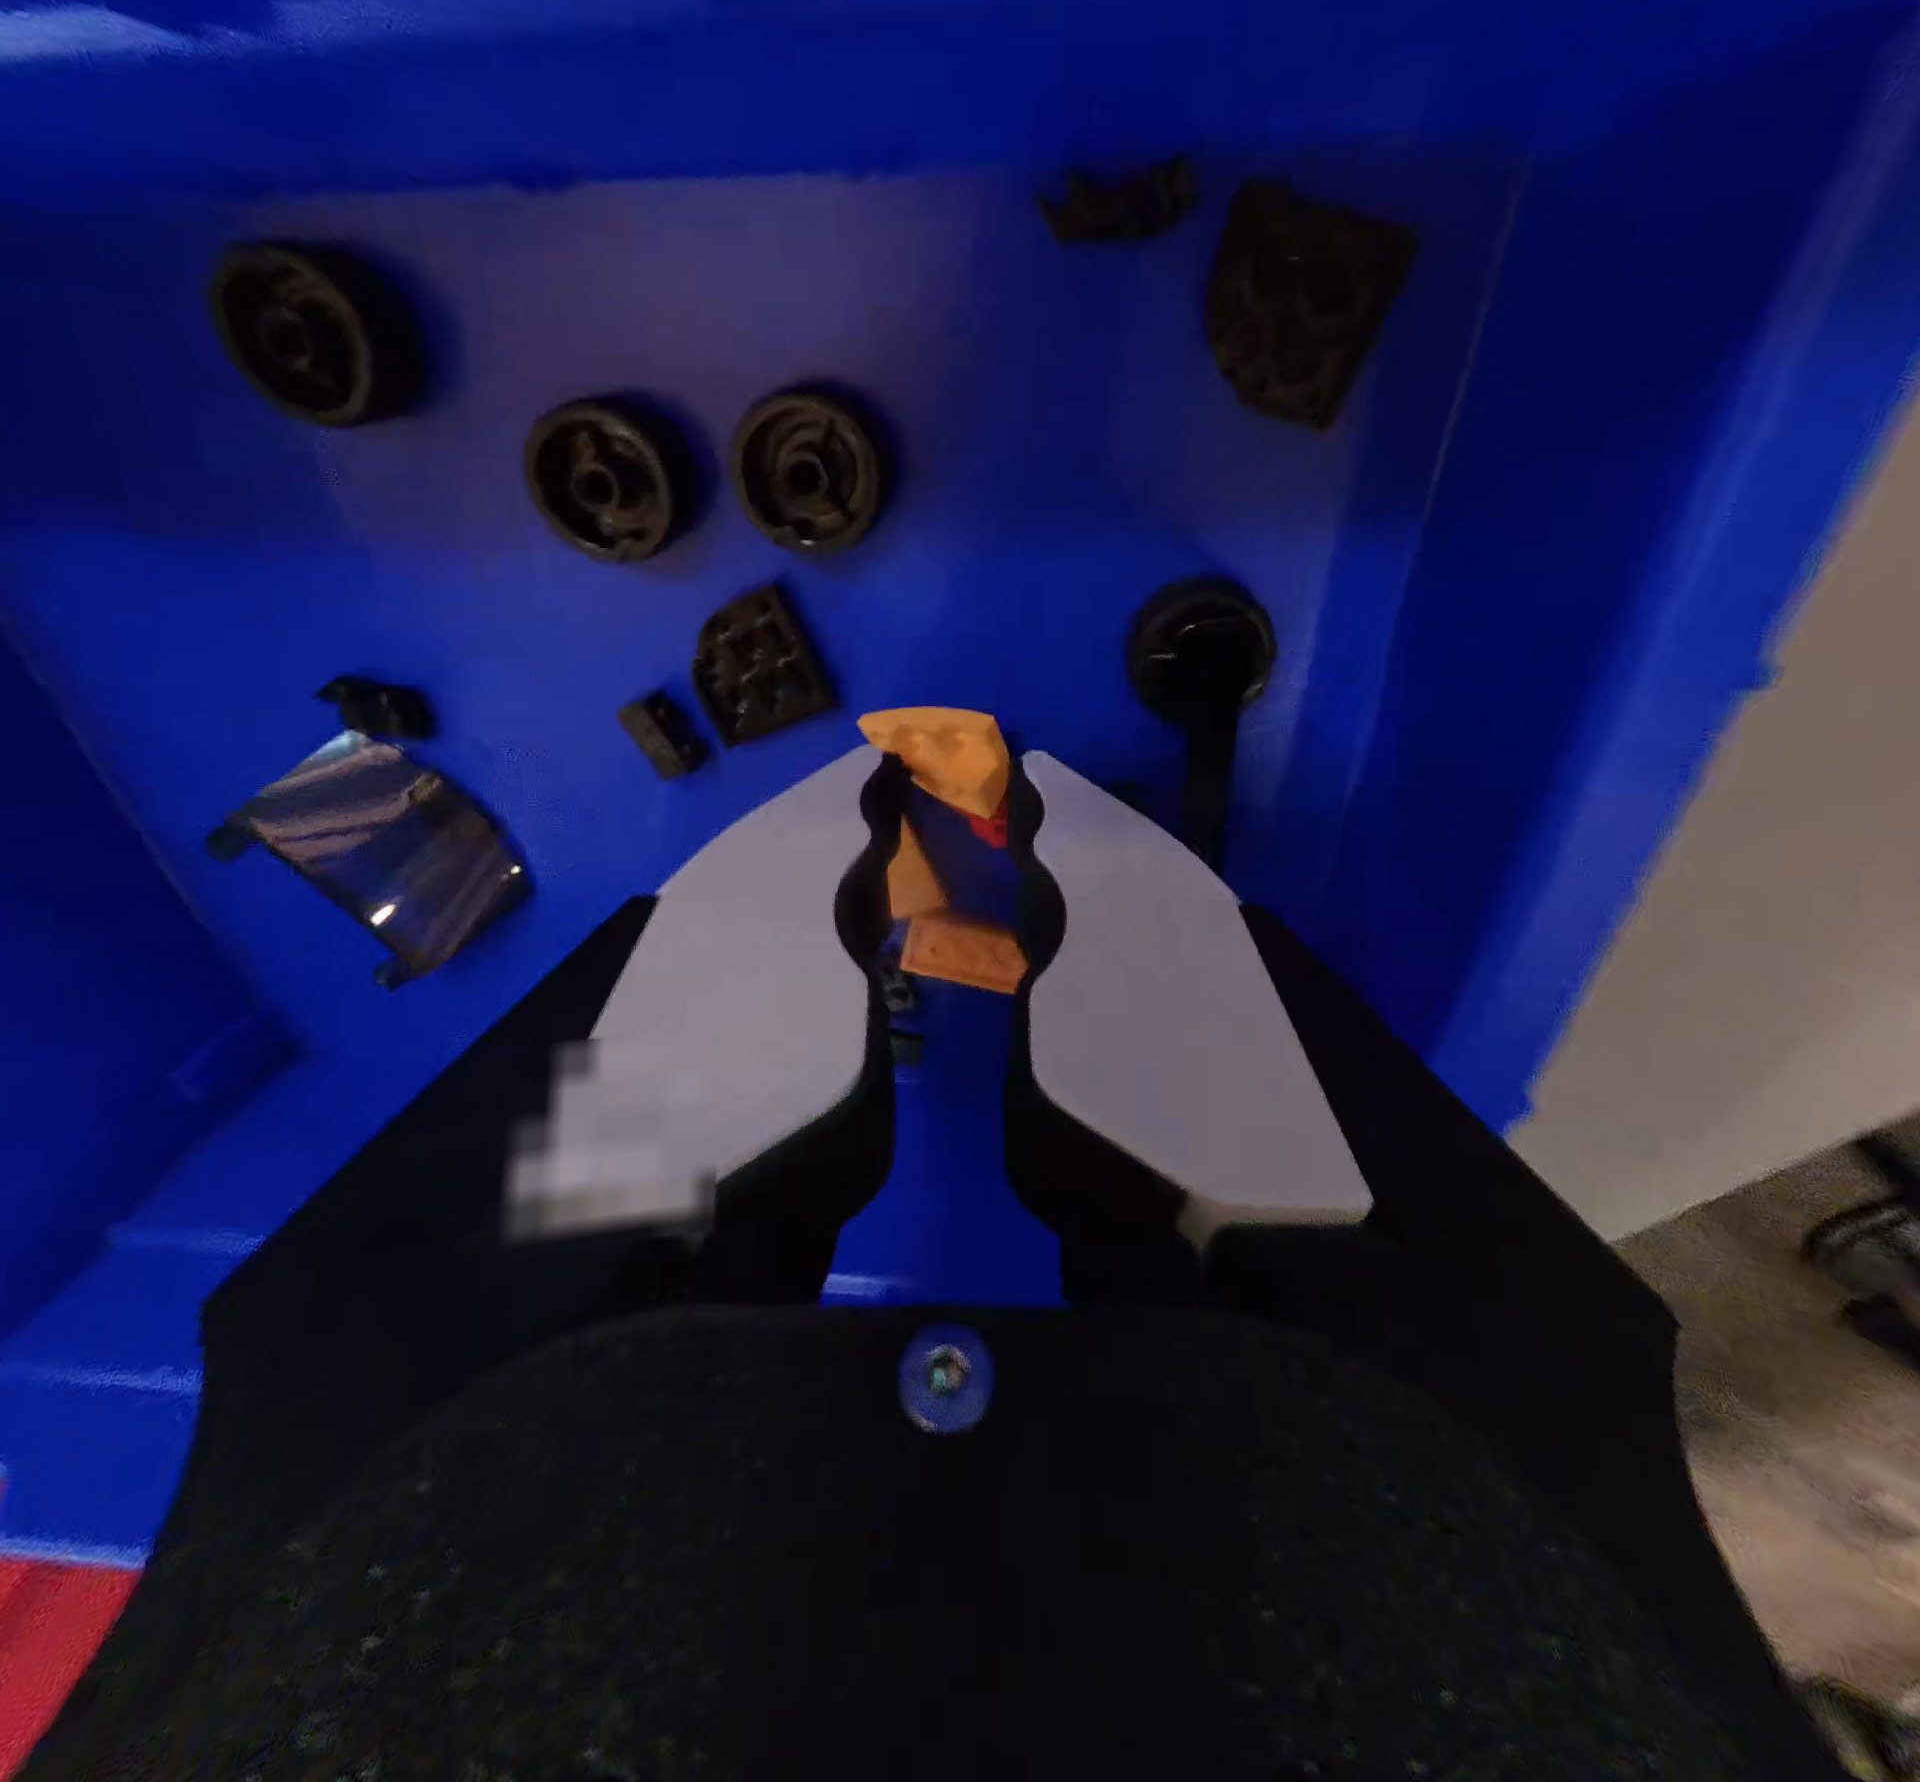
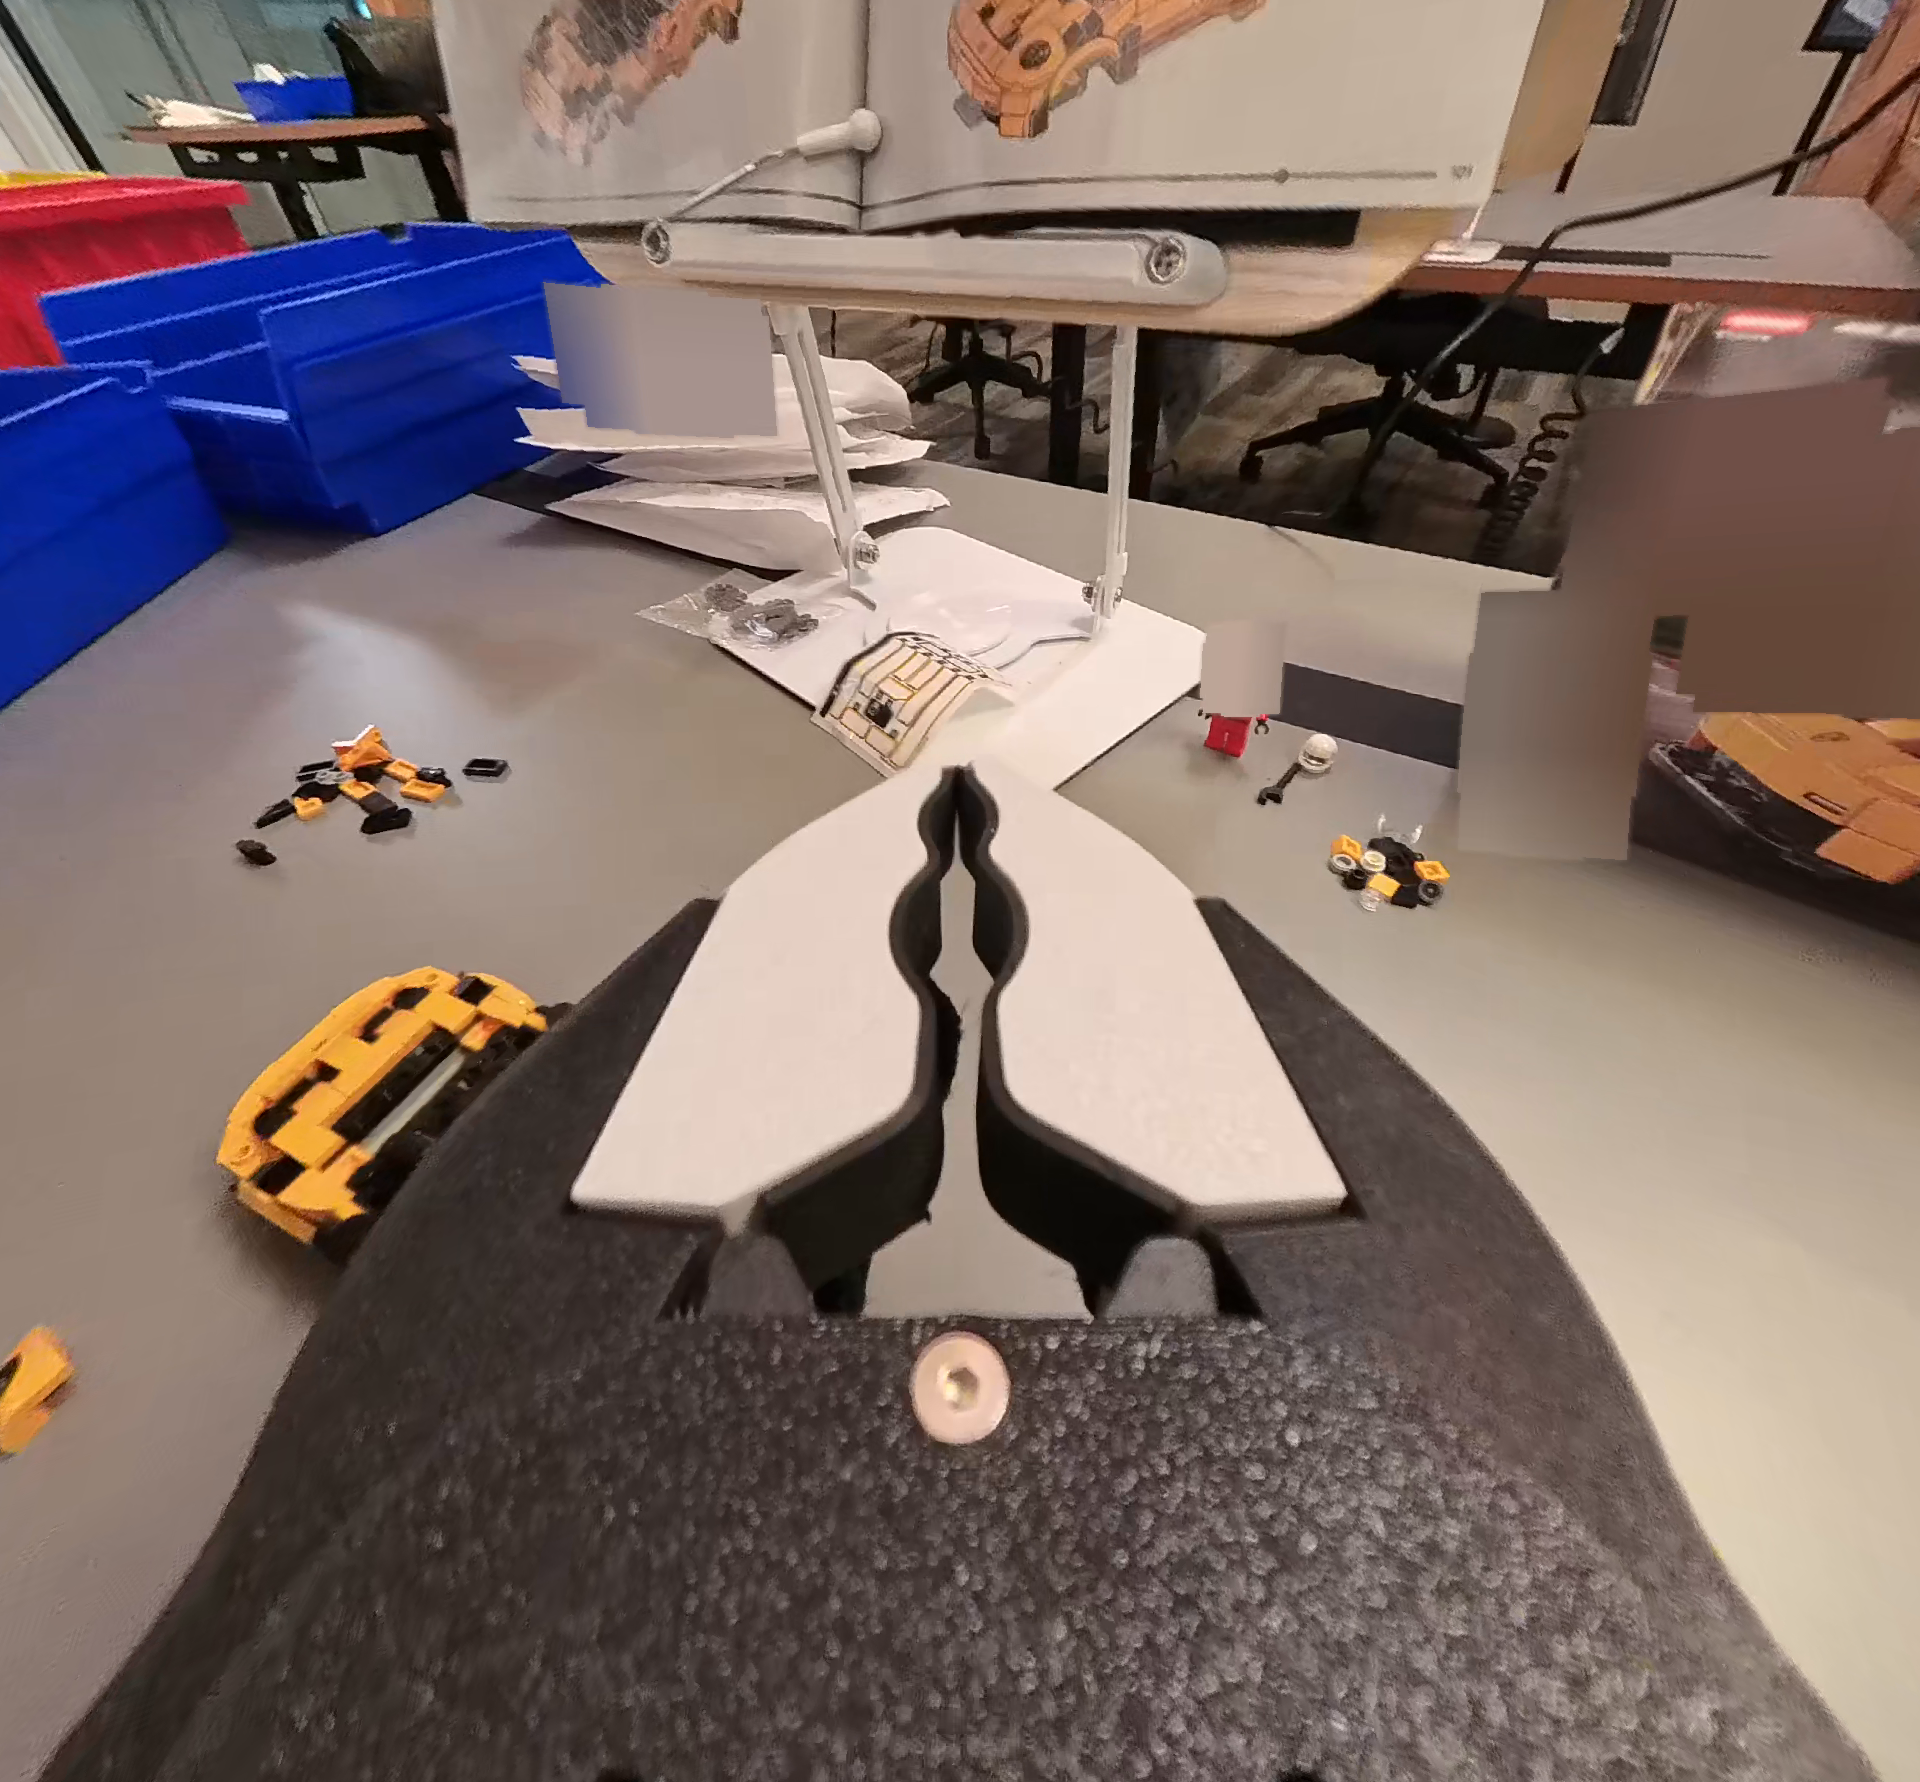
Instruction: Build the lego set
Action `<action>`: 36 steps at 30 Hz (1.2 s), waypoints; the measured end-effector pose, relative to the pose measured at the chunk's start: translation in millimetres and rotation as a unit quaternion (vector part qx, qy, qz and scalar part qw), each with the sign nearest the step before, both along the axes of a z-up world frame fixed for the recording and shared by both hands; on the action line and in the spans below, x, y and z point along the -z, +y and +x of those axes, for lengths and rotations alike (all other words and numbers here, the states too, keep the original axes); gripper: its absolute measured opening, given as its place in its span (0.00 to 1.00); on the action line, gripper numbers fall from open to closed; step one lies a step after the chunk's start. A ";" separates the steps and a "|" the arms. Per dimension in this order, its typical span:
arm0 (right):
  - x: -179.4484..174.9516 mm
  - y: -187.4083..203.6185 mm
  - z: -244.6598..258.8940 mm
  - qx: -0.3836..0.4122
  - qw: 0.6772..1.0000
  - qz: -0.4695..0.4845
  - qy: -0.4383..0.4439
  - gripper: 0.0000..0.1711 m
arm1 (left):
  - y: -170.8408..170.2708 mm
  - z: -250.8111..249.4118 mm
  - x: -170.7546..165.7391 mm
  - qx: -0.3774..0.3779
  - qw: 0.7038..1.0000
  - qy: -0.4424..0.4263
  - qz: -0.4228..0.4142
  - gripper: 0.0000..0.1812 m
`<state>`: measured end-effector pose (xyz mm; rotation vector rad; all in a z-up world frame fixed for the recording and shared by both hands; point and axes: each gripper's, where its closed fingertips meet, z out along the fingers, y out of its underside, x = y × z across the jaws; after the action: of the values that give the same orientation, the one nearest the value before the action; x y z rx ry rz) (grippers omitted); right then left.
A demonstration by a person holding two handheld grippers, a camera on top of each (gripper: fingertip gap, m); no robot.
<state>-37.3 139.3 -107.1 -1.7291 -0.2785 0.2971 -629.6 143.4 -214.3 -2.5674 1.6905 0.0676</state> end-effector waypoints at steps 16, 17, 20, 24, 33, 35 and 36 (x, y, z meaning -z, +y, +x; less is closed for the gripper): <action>-70.9 -127.5 -231.7 -0.510 0.824 0.143 -0.202 0.09 | -139.9 339.1 -157.7 0.257 0.750 -0.539 -0.286 0.10; -68.4 -128.9 -230.0 -0.505 0.818 0.151 -0.231 0.10 | -144.8 351.2 -156.4 0.269 0.745 -0.534 -0.296 0.10; -57.3 -142.5 -220.5 -0.514 0.801 0.146 -0.271 0.10 | -156.2 378.1 -152.7 0.292 0.738 -0.519 -0.318 0.10; -38.0 -147.4 -207.7 -0.496 0.800 0.134 -0.311 0.11 | -165.7 394.9 -140.2 0.314 0.748 -0.481 -0.334 0.10; -43.3 -111.9 -171.2 -0.321 0.946 0.041 0.003 0.03 | -116.0 420.3 -144.9 0.149 0.764 -0.608 -0.156 0.08; -46.8 -106.7 -163.5 -0.303 0.944 0.000 0.133 0.03 | -109.9 424.2 -144.5 0.138 0.777 -0.612 -0.054 0.09; -48.3 -104.0 -159.7 -0.297 0.935 -0.019 0.194 0.03 | -107.7 426.1 -143.5 0.139 0.786 -0.603 -0.003 0.10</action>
<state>-197.0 35.3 -58.7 -1.5480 -0.5024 1.0794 -203.5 35.7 -70.8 -1.5286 1.3613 -1.2696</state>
